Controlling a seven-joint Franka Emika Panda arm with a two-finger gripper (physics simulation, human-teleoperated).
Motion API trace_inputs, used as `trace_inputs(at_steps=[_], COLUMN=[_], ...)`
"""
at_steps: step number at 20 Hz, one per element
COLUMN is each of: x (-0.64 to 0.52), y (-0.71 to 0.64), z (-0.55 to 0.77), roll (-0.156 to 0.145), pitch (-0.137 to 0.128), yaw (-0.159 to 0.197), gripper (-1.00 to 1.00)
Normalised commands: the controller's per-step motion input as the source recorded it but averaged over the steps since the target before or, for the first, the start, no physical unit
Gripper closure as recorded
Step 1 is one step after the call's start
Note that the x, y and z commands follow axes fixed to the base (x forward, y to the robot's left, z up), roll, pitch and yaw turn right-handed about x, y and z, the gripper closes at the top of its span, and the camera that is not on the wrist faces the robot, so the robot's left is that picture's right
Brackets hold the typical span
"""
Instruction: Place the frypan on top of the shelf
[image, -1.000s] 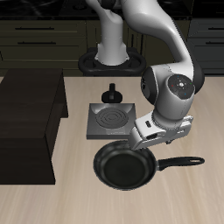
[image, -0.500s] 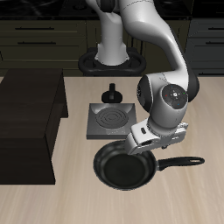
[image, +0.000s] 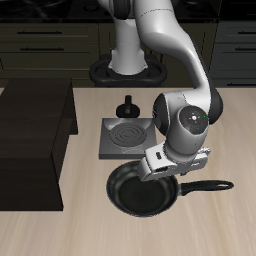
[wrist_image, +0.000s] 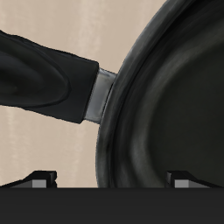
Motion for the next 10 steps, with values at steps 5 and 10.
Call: trace_inputs(at_steps=[5, 10], x=[0.15, 0.05], y=[-0.17, -0.2], z=[-0.61, -0.65], roll=[-0.038, -0.044], pitch=[0.107, 0.12], yaw=[-0.013, -0.015], gripper=[-1.0, -1.0])
